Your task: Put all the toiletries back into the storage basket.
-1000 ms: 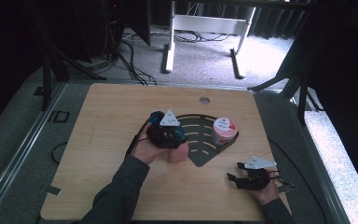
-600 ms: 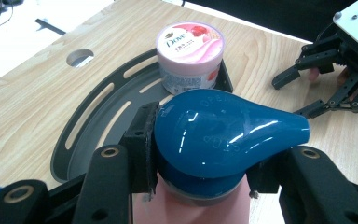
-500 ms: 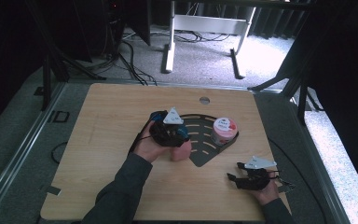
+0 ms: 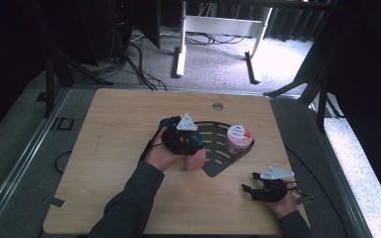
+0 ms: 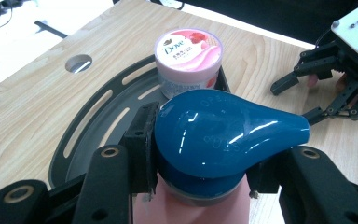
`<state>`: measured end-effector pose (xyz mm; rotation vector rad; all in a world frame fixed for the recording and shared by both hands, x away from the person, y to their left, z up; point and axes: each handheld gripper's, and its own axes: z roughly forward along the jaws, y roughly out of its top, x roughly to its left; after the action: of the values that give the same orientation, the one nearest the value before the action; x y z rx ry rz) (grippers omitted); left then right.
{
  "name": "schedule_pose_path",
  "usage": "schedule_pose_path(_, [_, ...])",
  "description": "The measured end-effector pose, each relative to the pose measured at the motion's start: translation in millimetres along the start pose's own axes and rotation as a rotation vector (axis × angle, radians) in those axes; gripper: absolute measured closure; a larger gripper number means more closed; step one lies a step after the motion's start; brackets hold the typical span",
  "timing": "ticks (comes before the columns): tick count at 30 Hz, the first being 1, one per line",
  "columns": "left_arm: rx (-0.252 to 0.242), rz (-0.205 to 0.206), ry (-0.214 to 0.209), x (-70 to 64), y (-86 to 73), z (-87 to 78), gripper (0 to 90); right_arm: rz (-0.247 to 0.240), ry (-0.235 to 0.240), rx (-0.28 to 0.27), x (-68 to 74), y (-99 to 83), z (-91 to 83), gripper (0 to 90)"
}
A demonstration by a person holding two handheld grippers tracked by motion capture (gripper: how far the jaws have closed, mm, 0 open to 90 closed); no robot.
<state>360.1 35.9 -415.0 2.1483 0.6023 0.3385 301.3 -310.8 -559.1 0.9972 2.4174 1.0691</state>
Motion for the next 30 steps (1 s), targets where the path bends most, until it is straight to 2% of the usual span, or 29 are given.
schedule_pose_path(18, [-0.003, 0.0, 0.007, -0.2, 8.3, 4.7, 52.9, -0.001, 0.0, 0.001, 0.0, 0.0, -0.1, 32.9])
schedule_pose_path(30, [-0.008, -0.014, 0.014, -0.1, 13.6, 11.7, 52.9, 0.0, 0.0, 0.0, 0.0, 0.0, 0.0, 33.0])
